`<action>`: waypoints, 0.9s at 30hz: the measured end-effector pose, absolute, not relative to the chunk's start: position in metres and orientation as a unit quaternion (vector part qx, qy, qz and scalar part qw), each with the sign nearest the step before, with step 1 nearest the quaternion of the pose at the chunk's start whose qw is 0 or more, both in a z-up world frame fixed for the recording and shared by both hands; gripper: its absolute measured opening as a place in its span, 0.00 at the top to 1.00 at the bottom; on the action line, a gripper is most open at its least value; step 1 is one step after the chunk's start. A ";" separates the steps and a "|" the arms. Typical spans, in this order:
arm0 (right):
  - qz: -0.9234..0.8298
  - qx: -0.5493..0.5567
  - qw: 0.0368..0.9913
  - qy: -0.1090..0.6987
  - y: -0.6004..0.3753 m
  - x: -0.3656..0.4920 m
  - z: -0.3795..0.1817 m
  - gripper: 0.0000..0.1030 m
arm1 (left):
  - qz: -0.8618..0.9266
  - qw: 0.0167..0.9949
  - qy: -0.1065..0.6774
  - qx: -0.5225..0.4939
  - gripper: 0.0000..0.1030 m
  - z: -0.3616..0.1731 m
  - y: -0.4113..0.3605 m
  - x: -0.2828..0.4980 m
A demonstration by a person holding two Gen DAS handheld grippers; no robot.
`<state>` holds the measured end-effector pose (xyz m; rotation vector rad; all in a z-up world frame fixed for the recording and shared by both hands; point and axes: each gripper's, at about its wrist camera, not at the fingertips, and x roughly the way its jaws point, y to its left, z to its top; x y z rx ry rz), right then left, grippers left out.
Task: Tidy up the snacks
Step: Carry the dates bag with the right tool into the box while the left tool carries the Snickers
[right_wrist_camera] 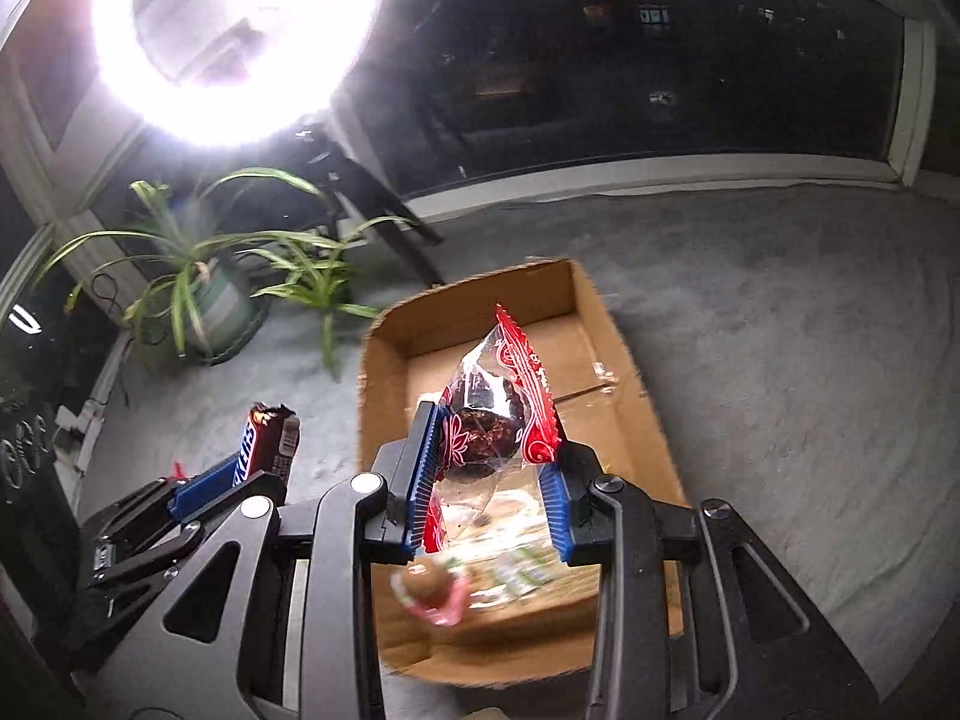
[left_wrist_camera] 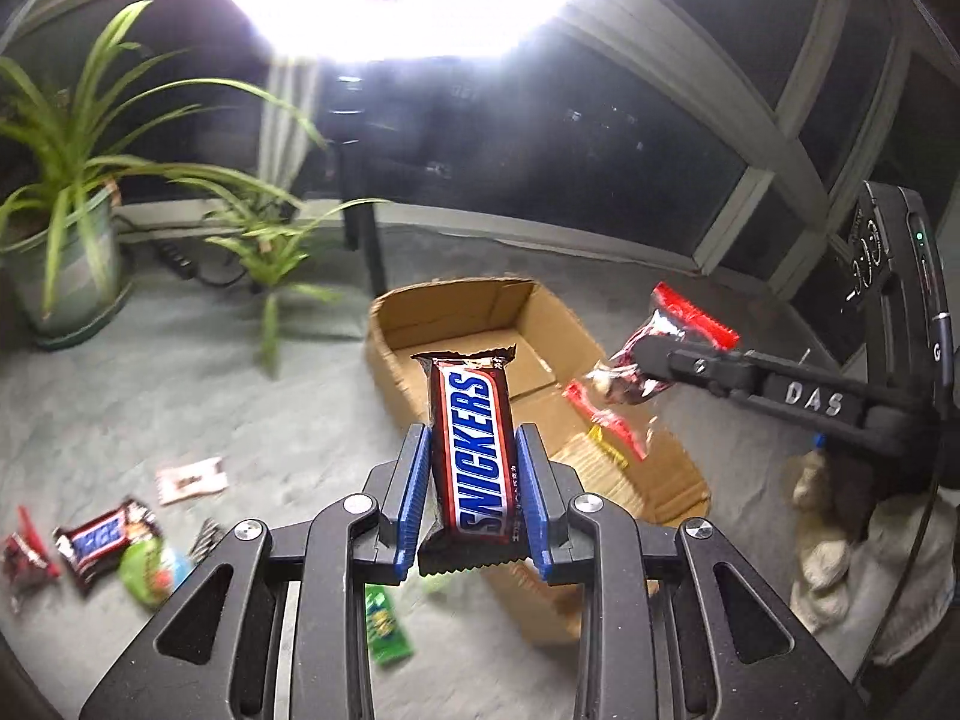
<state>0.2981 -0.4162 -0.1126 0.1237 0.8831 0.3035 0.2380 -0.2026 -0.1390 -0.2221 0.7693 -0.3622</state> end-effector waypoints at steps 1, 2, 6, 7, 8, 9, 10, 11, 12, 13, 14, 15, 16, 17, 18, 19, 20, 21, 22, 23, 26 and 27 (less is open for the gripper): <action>0.144 0.061 0.890 0.428 -0.419 0.301 -0.116 0.68 | -0.176 0.905 0.373 -0.107 0.74 -0.140 -0.208 0.241; 0.142 0.062 0.889 0.430 -0.422 0.304 -0.119 0.68 | -0.176 0.904 0.375 -0.107 0.74 -0.141 -0.212 0.243; 0.134 0.059 0.886 0.440 -0.432 0.311 -0.130 0.68 | -0.176 0.900 0.383 -0.111 0.74 -0.146 -0.224 0.255; 0.131 0.058 0.885 0.443 -0.434 0.312 -0.133 0.68 | -0.175 0.900 0.384 -0.110 0.74 -0.147 -0.226 0.256; 0.128 0.058 0.884 0.445 -0.437 0.313 -0.136 0.68 | -0.174 0.900 0.385 -0.110 0.74 -0.148 -0.229 0.258; 0.127 0.059 0.883 0.448 -0.440 0.314 -0.138 0.68 | -0.173 0.899 0.387 -0.110 0.74 -0.150 -0.231 0.260; 0.127 0.060 0.882 0.450 -0.441 0.314 -0.140 0.68 | -0.173 0.898 0.389 -0.111 0.74 -0.151 -0.232 0.261; 0.126 0.061 0.881 0.452 -0.443 0.315 -0.141 0.67 | -0.174 0.897 0.391 -0.113 0.74 -0.152 -0.234 0.262; 0.125 0.061 0.880 0.453 -0.444 0.315 -0.142 0.66 | -0.175 0.896 0.393 -0.112 0.74 -0.153 -0.235 0.263; 0.125 0.062 0.880 0.453 -0.445 0.315 -0.142 0.66 | -0.175 0.895 0.394 -0.112 0.73 -0.153 -0.236 0.264; 0.125 0.063 0.881 0.453 -0.447 0.315 -0.142 0.66 | -0.176 0.895 0.394 -0.112 0.73 -0.153 -0.237 0.264; 0.124 0.064 0.880 0.453 -0.448 0.314 -0.142 0.66 | -0.178 0.895 0.394 -0.113 0.73 -0.153 -0.238 0.264; 0.125 0.066 0.880 0.453 -0.448 0.314 -0.142 0.65 | -0.179 0.894 0.394 -0.113 0.73 -0.153 -0.238 0.265; 0.124 0.065 0.880 0.454 -0.447 0.314 -0.142 0.65 | -0.180 0.894 0.393 -0.114 0.73 -0.153 -0.238 0.265; 0.123 0.065 0.880 0.454 -0.447 0.313 -0.141 0.65 | -0.180 0.895 0.392 -0.114 0.73 -0.152 -0.238 0.264; 0.124 0.065 0.880 0.454 -0.446 0.312 -0.141 0.65 | -0.180 0.895 0.391 -0.114 0.73 -0.151 -0.237 0.264; 0.123 0.065 0.880 0.453 -0.446 0.312 -0.140 0.65 | -0.179 0.896 0.389 -0.115 0.73 -0.149 -0.236 0.263; 0.122 0.064 0.881 0.453 -0.445 0.311 -0.140 0.65 | -0.179 0.897 0.388 -0.115 0.73 -0.149 -0.235 0.263; 0.121 0.064 0.881 0.453 -0.444 0.310 -0.139 0.65 | -0.179 0.897 0.386 -0.116 0.73 -0.148 -0.233 0.263; 0.120 0.064 0.881 0.453 -0.444 0.309 -0.138 0.65 | -0.179 0.898 0.385 -0.118 0.73 -0.146 -0.231 0.262; 0.117 0.069 0.883 0.450 -0.443 0.303 -0.135 0.59 | -0.176 0.900 0.379 -0.120 0.73 -0.143 -0.223 0.257; 0.115 0.072 0.884 0.447 -0.443 0.301 -0.134 0.51 | -0.175 0.901 0.378 -0.123 0.73 -0.141 -0.220 0.255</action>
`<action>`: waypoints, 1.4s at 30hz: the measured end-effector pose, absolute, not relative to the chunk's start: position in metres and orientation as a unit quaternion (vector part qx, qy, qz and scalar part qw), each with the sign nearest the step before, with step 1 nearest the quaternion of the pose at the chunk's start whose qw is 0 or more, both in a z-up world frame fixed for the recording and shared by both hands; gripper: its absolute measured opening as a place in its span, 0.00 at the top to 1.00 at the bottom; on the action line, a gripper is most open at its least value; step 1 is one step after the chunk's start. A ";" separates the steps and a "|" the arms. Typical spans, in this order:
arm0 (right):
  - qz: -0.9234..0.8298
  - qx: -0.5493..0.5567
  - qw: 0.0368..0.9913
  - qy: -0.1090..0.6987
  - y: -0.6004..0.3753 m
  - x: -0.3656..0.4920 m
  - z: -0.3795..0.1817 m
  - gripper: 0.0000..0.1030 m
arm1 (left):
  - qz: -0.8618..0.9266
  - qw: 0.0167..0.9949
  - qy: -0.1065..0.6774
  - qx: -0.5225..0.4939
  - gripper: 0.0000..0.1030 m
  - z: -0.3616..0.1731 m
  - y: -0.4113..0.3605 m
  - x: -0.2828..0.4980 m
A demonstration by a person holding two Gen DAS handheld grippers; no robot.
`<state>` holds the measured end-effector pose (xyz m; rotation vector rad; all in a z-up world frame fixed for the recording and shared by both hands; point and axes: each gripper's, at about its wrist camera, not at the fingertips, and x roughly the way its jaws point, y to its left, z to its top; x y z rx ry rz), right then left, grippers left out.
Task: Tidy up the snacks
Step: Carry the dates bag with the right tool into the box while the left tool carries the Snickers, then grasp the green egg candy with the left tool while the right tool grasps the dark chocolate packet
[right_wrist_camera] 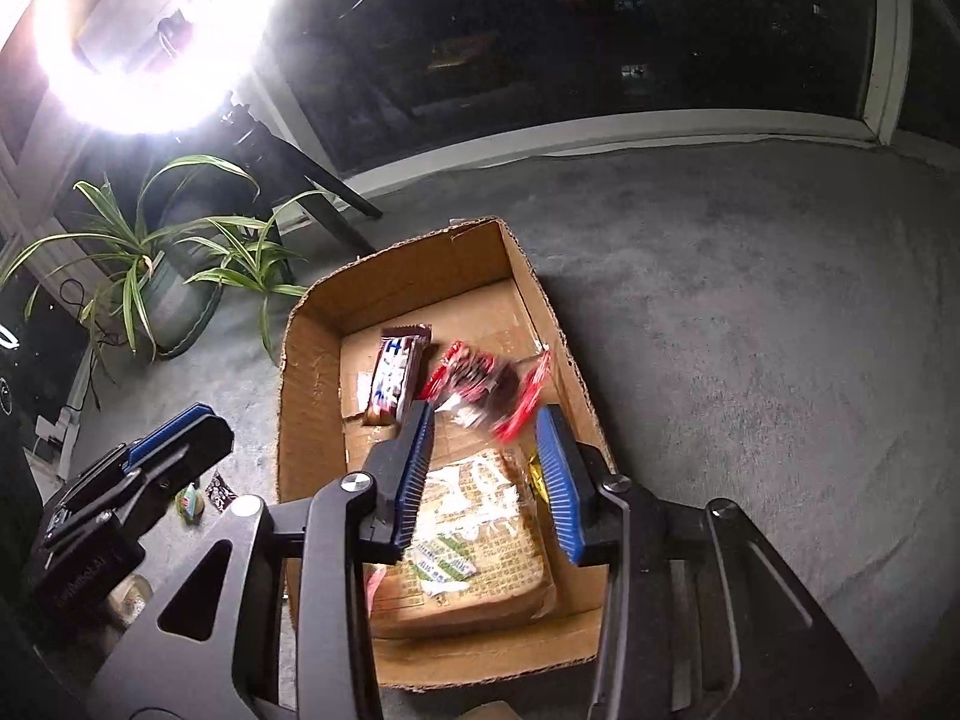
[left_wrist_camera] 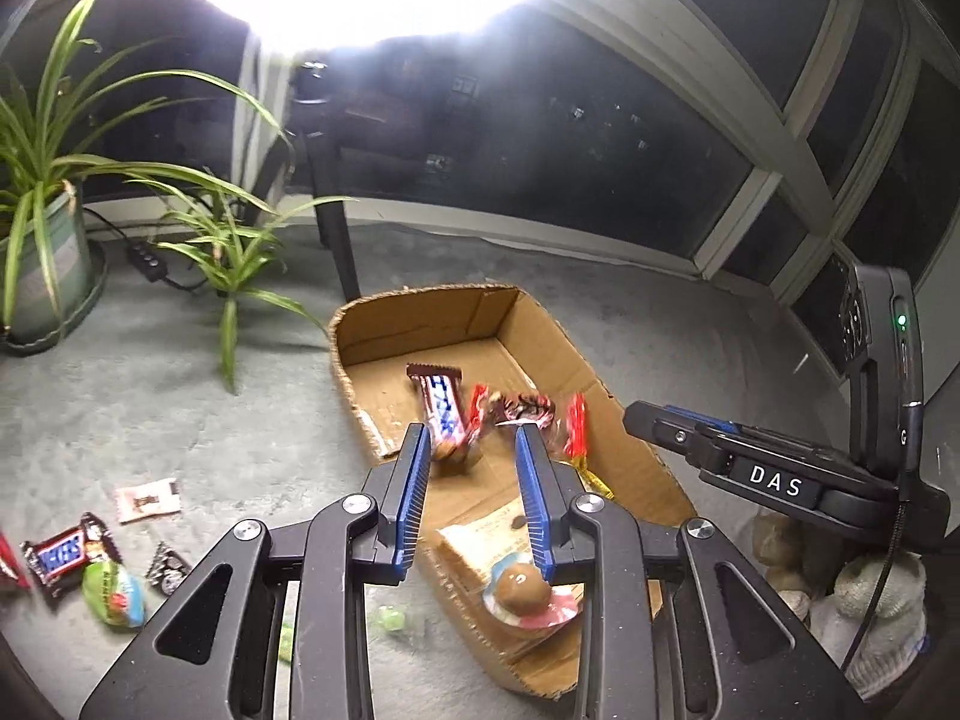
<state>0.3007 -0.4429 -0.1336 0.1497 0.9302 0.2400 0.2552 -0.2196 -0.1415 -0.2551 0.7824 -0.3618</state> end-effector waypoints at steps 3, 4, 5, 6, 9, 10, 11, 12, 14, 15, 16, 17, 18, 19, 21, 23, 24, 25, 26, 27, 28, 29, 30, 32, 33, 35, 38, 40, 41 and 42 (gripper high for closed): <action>0.116 0.076 0.889 0.436 -0.440 0.292 -0.127 0.46 | -0.176 0.900 0.376 -0.129 0.73 -0.139 -0.208 0.247; 0.118 0.077 0.890 0.435 -0.439 0.289 -0.126 0.46 | -0.176 0.901 0.375 -0.128 0.73 -0.139 -0.205 0.245; 0.120 0.076 0.891 0.432 -0.437 0.286 -0.124 0.46 | -0.174 0.902 0.374 -0.127 0.73 -0.138 -0.201 0.242; 0.121 0.075 0.892 0.429 -0.434 0.283 -0.122 0.45 | -0.172 0.903 0.372 -0.128 0.73 -0.138 -0.195 0.238; 0.127 0.072 0.896 0.420 -0.426 0.273 -0.117 0.45 | -0.165 0.904 0.368 -0.139 0.73 -0.136 -0.172 0.228; 0.129 0.072 0.897 0.416 -0.423 0.269 -0.116 0.44 | -0.161 0.905 0.367 -0.139 0.73 -0.135 -0.165 0.224; 0.131 0.074 0.898 0.413 -0.420 0.265 -0.115 0.44 | -0.156 0.907 0.365 -0.138 0.73 -0.135 -0.156 0.220; 0.134 0.075 0.900 0.409 -0.418 0.262 -0.114 0.42 | -0.151 0.908 0.364 -0.139 0.73 -0.135 -0.148 0.216; 0.140 0.078 0.903 0.400 -0.411 0.253 -0.111 0.37 | -0.142 0.909 0.363 -0.145 0.73 -0.135 -0.132 0.209; 0.145 0.078 0.903 0.396 -0.407 0.248 -0.110 0.36 | -0.137 0.909 0.364 -0.149 0.73 -0.135 -0.122 0.205; 0.151 0.077 0.903 0.396 -0.402 0.244 -0.110 0.35 | -0.132 0.909 0.363 -0.153 0.73 -0.136 -0.112 0.200; 0.159 0.073 0.900 0.399 -0.395 0.240 -0.110 0.35 | -0.128 0.910 0.363 -0.155 0.73 -0.136 -0.104 0.196; 0.167 0.069 0.898 0.402 -0.389 0.236 -0.110 0.35 | -0.122 0.911 0.364 -0.155 0.73 -0.137 -0.093 0.191; 0.177 0.064 0.895 0.405 -0.381 0.230 -0.111 0.35 | -0.117 0.911 0.365 -0.154 0.73 -0.139 -0.087 0.186; 0.194 0.053 0.888 0.413 -0.366 0.220 -0.113 0.35 | -0.106 0.909 0.370 -0.159 0.73 -0.143 -0.068 0.177; 0.210 0.042 0.882 0.420 -0.354 0.212 -0.116 0.35 | -0.097 0.908 0.374 -0.162 0.73 -0.146 -0.054 0.168; 0.219 0.037 0.877 0.426 -0.346 0.208 -0.118 0.35 | -0.092 0.908 0.376 -0.163 0.73 -0.148 -0.047 0.162; 0.230 0.033 0.871 0.433 -0.338 0.205 -0.121 0.35 | -0.089 0.907 0.377 -0.163 0.73 -0.149 -0.041 0.157; 0.236 0.032 0.868 0.437 -0.333 0.203 -0.124 0.35 | -0.084 0.907 0.379 -0.163 0.73 -0.151 -0.035 0.152; 0.243 0.030 0.864 0.440 -0.327 0.202 -0.126 0.35 | -0.080 0.906 0.382 -0.164 0.73 -0.153 -0.030 0.146; 0.250 0.029 0.859 0.445 -0.321 0.203 -0.129 0.35 | -0.079 0.906 0.383 -0.164 0.73 -0.154 -0.025 0.142; 0.256 0.026 0.855 0.451 -0.314 0.204 -0.132 0.35 | -0.077 0.905 0.386 -0.161 0.73 -0.155 -0.021 0.137; 0.262 0.023 0.850 0.456 -0.307 0.207 -0.134 0.35 | -0.075 0.905 0.388 -0.158 0.73 -0.156 -0.018 0.134; 0.271 0.019 0.845 0.460 -0.296 0.211 -0.138 0.35 | -0.069 0.905 0.391 -0.154 0.73 -0.158 -0.014 0.128; 0.274 0.017 0.843 0.462 -0.291 0.214 -0.140 0.36 | -0.068 0.904 0.392 -0.154 0.73 -0.159 -0.012 0.127; 0.280 0.017 0.837 0.470 -0.280 0.221 -0.145 0.39 | -0.068 0.902 0.395 -0.158 0.73 -0.161 -0.008 0.127; 0.285 0.016 0.825 0.487 -0.264 0.234 -0.154 0.44 | -0.074 0.900 0.401 -0.156 0.73 -0.165 -0.010 0.129; 0.290 0.006 0.820 0.492 -0.252 0.240 -0.159 0.45 | -0.081 0.897 0.404 -0.157 0.73 -0.169 -0.011 0.130; 0.295 -0.006 0.816 0.496 -0.245 0.243 -0.163 0.45 | -0.085 0.896 0.406 -0.158 0.73 -0.172 -0.012 0.132; 0.298 -0.020 0.813 0.500 -0.238 0.245 -0.167 0.45 | -0.089 0.894 0.410 -0.158 0.73 -0.175 -0.015 0.134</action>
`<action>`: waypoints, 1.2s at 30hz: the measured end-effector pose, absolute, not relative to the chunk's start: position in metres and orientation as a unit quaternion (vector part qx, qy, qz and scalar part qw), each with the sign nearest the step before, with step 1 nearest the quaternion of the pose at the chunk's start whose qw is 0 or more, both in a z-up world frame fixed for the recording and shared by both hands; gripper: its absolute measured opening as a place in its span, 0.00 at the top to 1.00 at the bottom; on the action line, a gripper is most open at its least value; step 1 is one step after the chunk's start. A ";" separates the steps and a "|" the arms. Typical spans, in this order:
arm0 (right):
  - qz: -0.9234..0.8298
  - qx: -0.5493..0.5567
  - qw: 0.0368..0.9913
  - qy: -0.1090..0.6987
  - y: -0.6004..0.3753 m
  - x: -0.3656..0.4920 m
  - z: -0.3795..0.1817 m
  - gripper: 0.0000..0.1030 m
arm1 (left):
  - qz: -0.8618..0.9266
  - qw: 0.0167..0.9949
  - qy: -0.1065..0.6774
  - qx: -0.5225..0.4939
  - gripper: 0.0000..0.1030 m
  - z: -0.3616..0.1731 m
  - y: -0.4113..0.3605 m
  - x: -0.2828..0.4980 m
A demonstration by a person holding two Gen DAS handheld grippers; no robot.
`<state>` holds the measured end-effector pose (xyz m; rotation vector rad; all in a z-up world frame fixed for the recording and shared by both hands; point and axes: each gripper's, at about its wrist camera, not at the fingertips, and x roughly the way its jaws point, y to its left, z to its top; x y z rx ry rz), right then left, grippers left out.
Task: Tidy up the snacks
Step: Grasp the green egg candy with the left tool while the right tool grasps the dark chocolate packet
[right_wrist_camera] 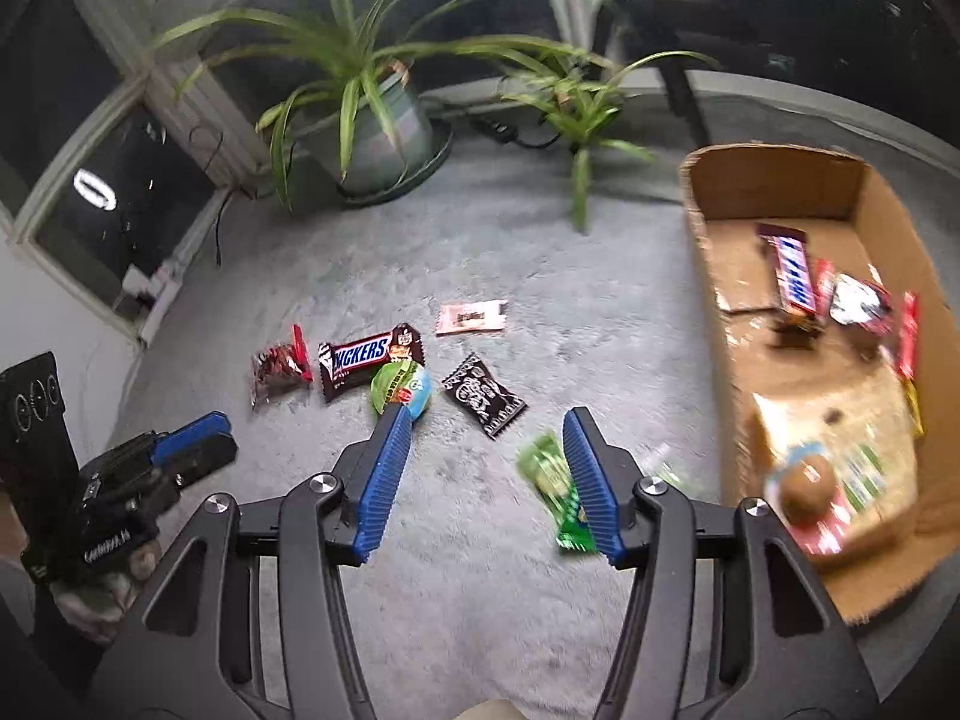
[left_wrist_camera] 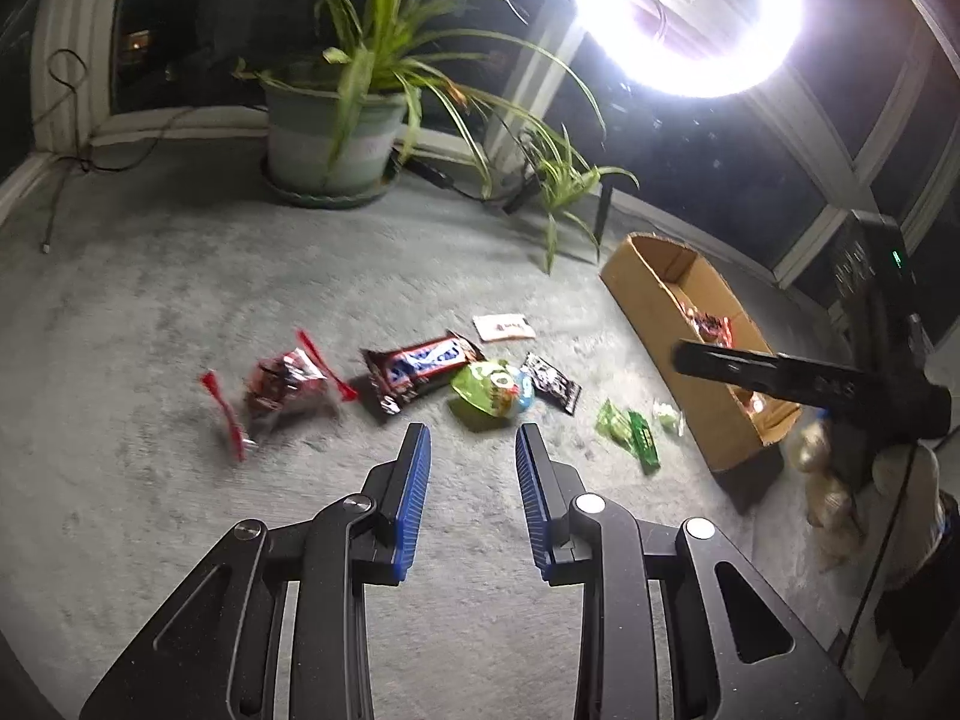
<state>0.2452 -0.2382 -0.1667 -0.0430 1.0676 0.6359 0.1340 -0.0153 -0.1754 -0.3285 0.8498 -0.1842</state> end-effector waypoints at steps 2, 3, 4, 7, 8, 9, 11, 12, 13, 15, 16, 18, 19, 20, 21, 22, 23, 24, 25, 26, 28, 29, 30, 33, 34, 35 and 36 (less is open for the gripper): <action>0.300 -0.054 0.808 0.505 -0.226 0.249 -0.174 0.45 | -0.100 0.889 0.419 -0.156 0.72 -0.183 -0.023 0.140; 0.302 -0.073 0.804 0.507 -0.220 0.250 -0.178 0.47 | -0.104 0.887 0.423 -0.153 0.68 -0.187 -0.028 0.144; 0.304 -0.090 0.801 0.508 -0.215 0.251 -0.182 0.51 | -0.107 0.886 0.427 -0.149 0.65 -0.191 -0.032 0.148; 0.310 -0.120 0.787 0.519 -0.204 0.257 -0.194 0.53 | -0.115 0.880 0.437 -0.148 0.65 -0.203 -0.042 0.161; 0.312 -0.125 0.783 0.523 -0.203 0.259 -0.198 0.53 | -0.116 0.879 0.439 -0.148 0.65 -0.206 -0.044 0.165; 0.313 -0.131 0.780 0.526 -0.201 0.261 -0.202 0.53 | -0.117 0.878 0.442 -0.145 0.65 -0.209 -0.047 0.170; 0.312 -0.146 0.775 0.530 -0.197 0.265 -0.209 0.53 | -0.116 0.878 0.445 -0.135 0.65 -0.214 -0.051 0.179; 0.312 -0.153 0.771 0.533 -0.195 0.266 -0.213 0.53 | -0.114 0.879 0.445 -0.129 0.65 -0.216 -0.053 0.183; 0.312 -0.157 0.769 0.535 -0.193 0.267 -0.216 0.53 | -0.115 0.879 0.446 -0.122 0.65 -0.218 -0.055 0.186; 0.315 -0.161 0.766 0.537 -0.190 0.270 -0.221 0.53 | -0.119 0.879 0.448 -0.110 0.65 -0.221 -0.060 0.192; 0.313 -0.165 0.766 0.537 -0.189 0.271 -0.223 0.53 | -0.121 0.879 0.450 -0.106 0.65 -0.222 -0.061 0.195; 0.313 -0.170 0.765 0.537 -0.187 0.273 -0.226 0.53 | -0.127 0.877 0.452 -0.104 0.65 -0.225 -0.062 0.201; 0.313 -0.170 0.763 0.539 -0.187 0.275 -0.228 0.53 | -0.130 0.876 0.453 -0.103 0.65 -0.226 -0.063 0.203; 0.314 -0.169 0.762 0.540 -0.186 0.277 -0.229 0.53 | -0.130 0.876 0.452 -0.101 0.65 -0.227 -0.062 0.206; 0.314 -0.169 0.762 0.541 -0.186 0.278 -0.230 0.53 | -0.130 0.876 0.453 -0.100 0.65 -0.228 -0.061 0.208; 0.315 -0.170 0.761 0.541 -0.185 0.279 -0.231 0.53 | -0.131 0.876 0.454 -0.101 0.65 -0.228 -0.060 0.210; 0.315 -0.172 0.761 0.541 -0.184 0.280 -0.232 0.53 | -0.134 0.875 0.454 -0.102 0.65 -0.229 -0.059 0.212; 0.315 -0.172 0.760 0.541 -0.184 0.281 -0.232 0.53 | -0.134 0.875 0.455 -0.102 0.65 -0.230 -0.058 0.214; 0.317 -0.170 0.760 0.541 -0.184 0.282 -0.232 0.53 | -0.133 0.874 0.456 -0.100 0.65 -0.231 -0.058 0.215; 0.318 -0.170 0.759 0.541 -0.183 0.283 -0.233 0.53 | -0.135 0.874 0.456 -0.098 0.65 -0.231 -0.058 0.217; 0.321 -0.172 0.758 0.540 -0.180 0.284 -0.234 0.53 | -0.139 0.874 0.456 -0.095 0.65 -0.230 -0.058 0.219; 0.322 -0.175 0.758 0.539 -0.179 0.284 -0.235 0.53 | -0.139 0.874 0.455 -0.094 0.65 -0.230 -0.058 0.219; 0.322 -0.178 0.758 0.539 -0.177 0.283 -0.236 0.54 | -0.140 0.875 0.455 -0.092 0.65 -0.230 -0.059 0.220; 0.322 -0.188 0.758 0.535 -0.173 0.283 -0.237 0.55 | -0.136 0.877 0.456 -0.072 0.55 -0.232 -0.062 0.221; 0.322 -0.190 0.758 0.534 -0.173 0.284 -0.237 0.57 | -0.135 0.877 0.457 -0.069 0.54 -0.234 -0.063 0.222; 0.322 -0.191 0.759 0.533 -0.172 0.284 -0.237 0.57 | -0.135 0.876 0.459 -0.070 0.54 -0.235 -0.062 0.223; 0.321 -0.193 0.759 0.532 -0.172 0.284 -0.237 0.59 | -0.135 0.875 0.460 -0.072 0.53 -0.237 -0.061 0.224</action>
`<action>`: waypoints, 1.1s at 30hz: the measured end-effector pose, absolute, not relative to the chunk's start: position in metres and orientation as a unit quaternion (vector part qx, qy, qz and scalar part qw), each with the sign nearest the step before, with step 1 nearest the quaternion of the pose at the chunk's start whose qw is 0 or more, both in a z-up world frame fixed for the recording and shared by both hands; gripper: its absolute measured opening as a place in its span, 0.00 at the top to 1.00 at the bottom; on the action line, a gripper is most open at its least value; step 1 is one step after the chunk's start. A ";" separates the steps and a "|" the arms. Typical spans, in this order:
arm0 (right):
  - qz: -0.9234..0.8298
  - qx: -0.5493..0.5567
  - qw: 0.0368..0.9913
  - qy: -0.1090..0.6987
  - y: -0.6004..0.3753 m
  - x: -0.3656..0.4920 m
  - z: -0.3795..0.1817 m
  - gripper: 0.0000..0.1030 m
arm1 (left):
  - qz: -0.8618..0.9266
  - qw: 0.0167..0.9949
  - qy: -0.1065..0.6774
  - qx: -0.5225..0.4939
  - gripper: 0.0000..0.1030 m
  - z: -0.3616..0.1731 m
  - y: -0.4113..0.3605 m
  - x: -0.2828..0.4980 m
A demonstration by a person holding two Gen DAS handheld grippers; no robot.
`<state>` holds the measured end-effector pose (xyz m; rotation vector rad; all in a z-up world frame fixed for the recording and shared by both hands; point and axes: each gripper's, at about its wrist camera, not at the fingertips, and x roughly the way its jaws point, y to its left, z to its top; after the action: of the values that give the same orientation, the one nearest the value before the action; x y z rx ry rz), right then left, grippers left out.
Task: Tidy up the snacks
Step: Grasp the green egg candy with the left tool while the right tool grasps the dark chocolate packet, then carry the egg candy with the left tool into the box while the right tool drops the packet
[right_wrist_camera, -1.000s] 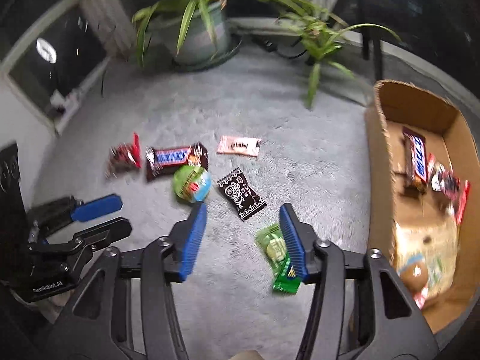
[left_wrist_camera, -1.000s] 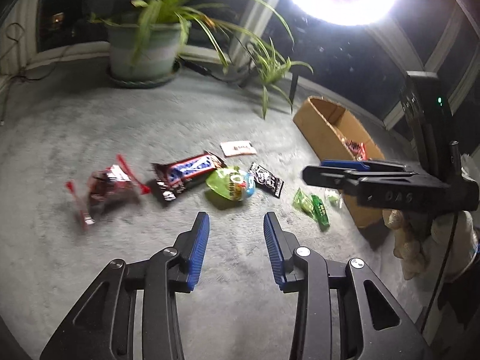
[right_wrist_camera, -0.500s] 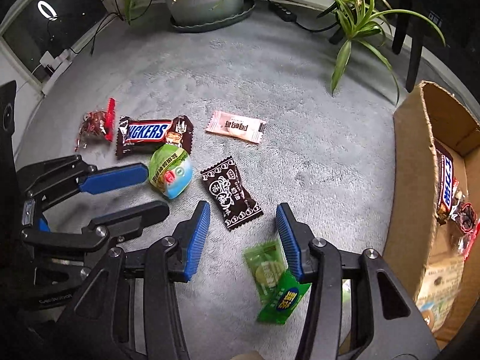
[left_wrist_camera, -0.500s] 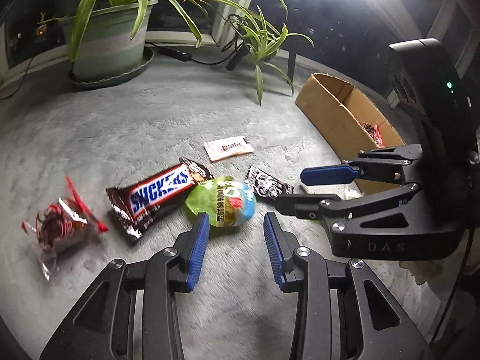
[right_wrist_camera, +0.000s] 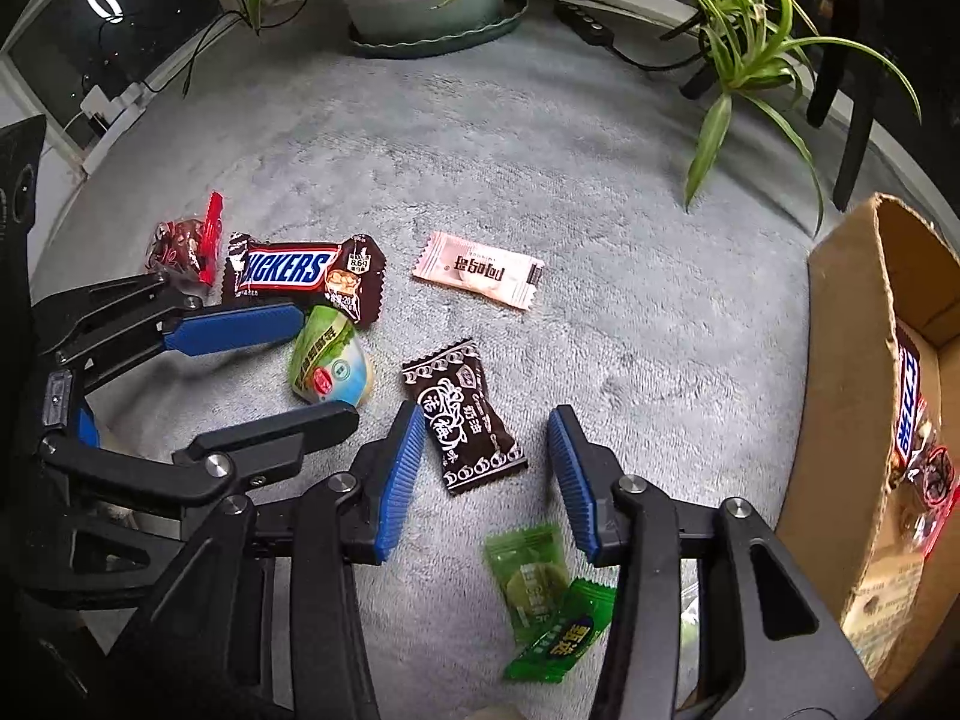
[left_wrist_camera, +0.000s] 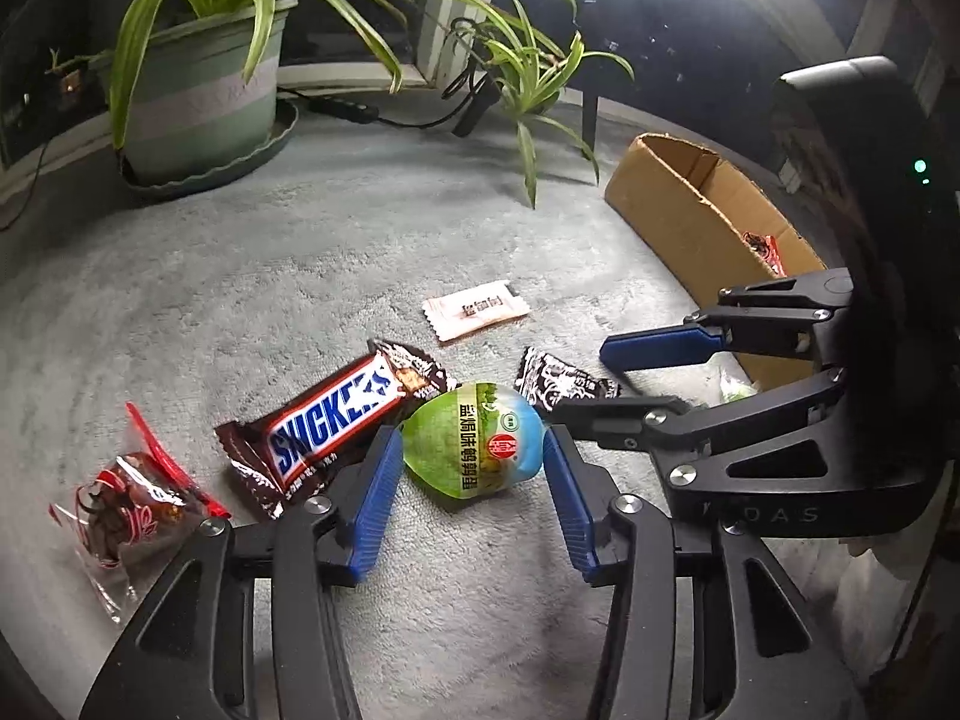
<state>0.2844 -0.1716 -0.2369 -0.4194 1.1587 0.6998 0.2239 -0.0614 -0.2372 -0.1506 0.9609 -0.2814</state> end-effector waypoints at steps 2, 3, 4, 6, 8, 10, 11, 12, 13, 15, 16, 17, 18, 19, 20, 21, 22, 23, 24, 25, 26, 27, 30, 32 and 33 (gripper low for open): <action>0.319 -0.204 0.760 0.528 -0.170 0.284 -0.237 0.64 | -0.133 0.874 0.461 -0.076 0.52 -0.240 -0.060 0.225; 0.317 -0.210 0.761 0.526 -0.170 0.283 -0.237 0.70 | -0.133 0.874 0.461 -0.078 0.51 -0.240 -0.060 0.226; 0.313 -0.215 0.762 0.524 -0.171 0.283 -0.237 0.76 | -0.133 0.875 0.459 -0.078 0.51 -0.240 -0.059 0.225; 0.313 -0.208 0.762 0.527 -0.174 0.286 -0.236 0.76 | -0.133 0.877 0.457 -0.070 0.53 -0.240 -0.060 0.225; 0.311 -0.205 0.763 0.528 -0.176 0.286 -0.236 0.77 | -0.130 0.879 0.455 -0.064 0.55 -0.240 -0.062 0.224; 0.309 -0.203 0.765 0.527 -0.176 0.286 -0.236 0.77 | -0.124 0.882 0.451 -0.055 0.62 -0.240 -0.063 0.223; 0.308 -0.200 0.766 0.528 -0.177 0.286 -0.235 0.77 | -0.122 0.883 0.450 -0.053 0.63 -0.240 -0.063 0.223; 0.306 -0.195 0.768 0.527 -0.179 0.285 -0.234 0.77 | -0.120 0.884 0.448 -0.054 0.68 -0.240 -0.062 0.223; 0.306 -0.190 0.770 0.527 -0.181 0.285 -0.233 0.77 | -0.120 0.884 0.448 -0.055 0.70 -0.240 -0.062 0.222; 0.305 -0.180 0.773 0.527 -0.184 0.285 -0.231 0.77 | -0.119 0.884 0.448 -0.055 0.74 -0.240 -0.062 0.221; 0.304 -0.176 0.774 0.526 -0.185 0.284 -0.229 0.77 | -0.119 0.884 0.448 -0.054 0.74 -0.240 -0.063 0.220; 0.305 -0.174 0.775 0.526 -0.187 0.284 -0.229 0.77 | -0.118 0.885 0.447 -0.053 0.74 -0.240 -0.063 0.219; 0.304 -0.172 0.776 0.525 -0.189 0.283 -0.228 0.77 | -0.118 0.885 0.447 -0.054 0.76 -0.240 -0.063 0.217; 0.302 -0.169 0.778 0.524 -0.191 0.283 -0.227 0.77 | -0.118 0.885 0.446 -0.055 0.78 -0.240 -0.063 0.216; 0.301 -0.166 0.780 0.523 -0.191 0.283 -0.226 0.77 | -0.117 0.886 0.445 -0.056 0.78 -0.240 -0.063 0.215; 0.300 -0.161 0.781 0.523 -0.193 0.282 -0.225 0.77 | -0.114 0.887 0.444 -0.058 0.79 -0.239 -0.063 0.213; 0.301 -0.155 0.782 0.523 -0.195 0.282 -0.223 0.77 | -0.114 0.887 0.443 -0.061 0.79 -0.239 -0.063 0.213; 0.302 -0.147 0.784 0.522 -0.198 0.281 -0.221 0.77 | -0.114 0.887 0.443 -0.065 0.79 -0.239 -0.062 0.211; 0.302 -0.143 0.785 0.521 -0.199 0.280 -0.220 0.77 | -0.113 0.888 0.441 -0.069 0.79 -0.238 -0.061 0.210; 0.302 -0.138 0.787 0.520 -0.201 0.279 -0.218 0.77 | -0.112 0.888 0.440 -0.072 0.79 -0.237 -0.060 0.208; 0.303 -0.131 0.788 0.519 -0.203 0.277 -0.215 0.77 | -0.113 0.888 0.439 -0.077 0.79 -0.236 -0.059 0.206; 0.305 -0.124 0.790 0.518 -0.206 0.276 -0.212 0.77 | -0.112 0.888 0.438 -0.082 0.79 -0.235 -0.057 0.204; 0.309 -0.103 0.796 0.510 -0.213 0.270 -0.200 0.77 | -0.108 0.890 0.433 -0.094 0.79 -0.229 -0.053 0.200; 0.311 -0.092 0.802 0.501 -0.220 0.266 -0.189 0.77 | -0.110 0.891 0.427 -0.106 0.79 -0.222 -0.050 0.198; 0.311 -0.086 0.806 0.496 -0.225 0.264 -0.184 0.77 | -0.111 0.892 0.424 -0.108 0.79 -0.218 -0.050 0.197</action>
<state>0.2645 -0.2247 -0.1837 -0.1839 1.0622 0.6650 0.1970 -0.0503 -0.2183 -0.2241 0.8794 -0.2296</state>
